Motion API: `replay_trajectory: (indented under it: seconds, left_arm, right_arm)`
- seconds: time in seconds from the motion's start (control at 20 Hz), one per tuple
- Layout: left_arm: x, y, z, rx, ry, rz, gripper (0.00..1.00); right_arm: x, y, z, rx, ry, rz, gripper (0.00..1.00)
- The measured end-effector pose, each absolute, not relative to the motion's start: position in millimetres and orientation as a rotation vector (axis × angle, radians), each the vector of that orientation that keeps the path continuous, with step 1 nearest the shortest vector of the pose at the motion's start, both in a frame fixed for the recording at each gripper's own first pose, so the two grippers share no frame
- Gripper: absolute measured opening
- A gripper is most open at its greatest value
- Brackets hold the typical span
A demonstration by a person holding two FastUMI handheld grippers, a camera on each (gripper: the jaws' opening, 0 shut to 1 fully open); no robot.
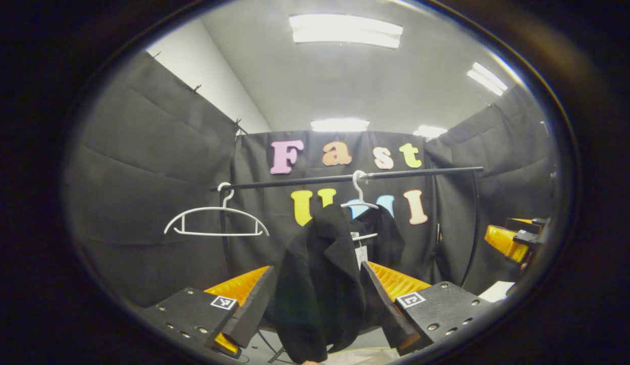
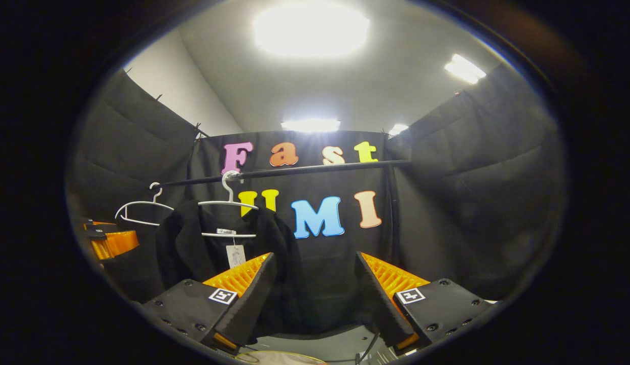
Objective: Grasp the clothes on the hanger with both hands and then place them into the laundry hamper below.
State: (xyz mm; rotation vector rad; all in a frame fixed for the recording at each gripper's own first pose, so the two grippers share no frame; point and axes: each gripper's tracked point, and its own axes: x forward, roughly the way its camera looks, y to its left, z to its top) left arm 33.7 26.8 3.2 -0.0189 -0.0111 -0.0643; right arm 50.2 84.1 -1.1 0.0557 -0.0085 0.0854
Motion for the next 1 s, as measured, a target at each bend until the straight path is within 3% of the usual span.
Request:
replay_trajectory:
  seconds: [1.0]
  left_arm:
    - [174.6, -31.2, -42.5, -0.004, 0.069, 0.091, 1.0]
  right_arm:
    - [237.1, 152.6, -54.0, 0.124, 0.048, 0.403, 0.98]
